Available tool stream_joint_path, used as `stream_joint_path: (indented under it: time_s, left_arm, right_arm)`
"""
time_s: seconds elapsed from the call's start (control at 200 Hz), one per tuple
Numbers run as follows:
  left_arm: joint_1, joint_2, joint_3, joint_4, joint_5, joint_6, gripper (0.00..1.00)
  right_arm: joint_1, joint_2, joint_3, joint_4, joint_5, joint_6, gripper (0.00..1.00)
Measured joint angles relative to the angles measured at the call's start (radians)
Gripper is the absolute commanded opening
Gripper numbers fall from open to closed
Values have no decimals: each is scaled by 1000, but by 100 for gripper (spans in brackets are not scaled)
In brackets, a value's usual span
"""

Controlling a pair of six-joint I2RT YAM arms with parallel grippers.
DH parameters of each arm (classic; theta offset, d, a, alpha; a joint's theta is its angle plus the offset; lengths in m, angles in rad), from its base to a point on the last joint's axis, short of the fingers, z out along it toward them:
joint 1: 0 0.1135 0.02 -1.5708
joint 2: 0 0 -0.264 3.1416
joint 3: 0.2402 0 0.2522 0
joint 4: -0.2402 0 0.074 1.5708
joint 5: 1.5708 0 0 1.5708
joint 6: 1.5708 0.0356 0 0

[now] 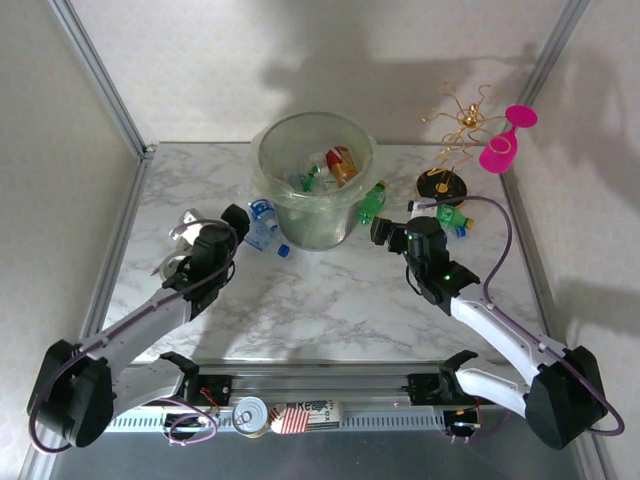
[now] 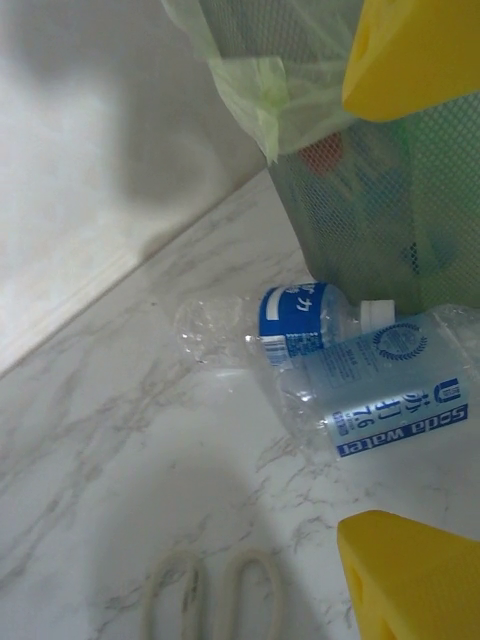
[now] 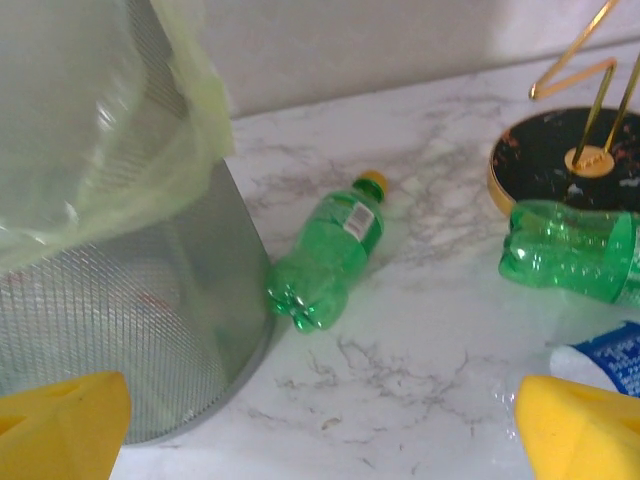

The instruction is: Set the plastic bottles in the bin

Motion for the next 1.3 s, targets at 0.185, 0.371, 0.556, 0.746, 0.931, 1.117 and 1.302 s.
stream_joint_path:
  time_s: [0.185,0.371,0.556,0.746,0.931,1.117,1.302]
  left_arm:
    - [4,183,132,-55,37,-39,100]
    - [6,365,265,-130,69,-61,100]
    - [11,502,346,-189,112,-83,100]
    - [17,578,351,-216,144,-108,100]
    - [34,613,352,-222,158,-119,100]
    - [39,639,352,-222,158,-119,99]
    - [50,664,352,-218,162,-118,95]
  right_arm:
    - [-3,63,-11,26,0,24,99]
    - [-11,73,-14,37,0,27,99]
    - [-23,66,-29,45,5,35,99]
    - [-38,57,-40,44,16,45,99]
    - [-47,55,-41,44,18,45,99]
    - [-53,51,-49,47,18,45,99]
    - [-61,51,-54,48,18,46,99]
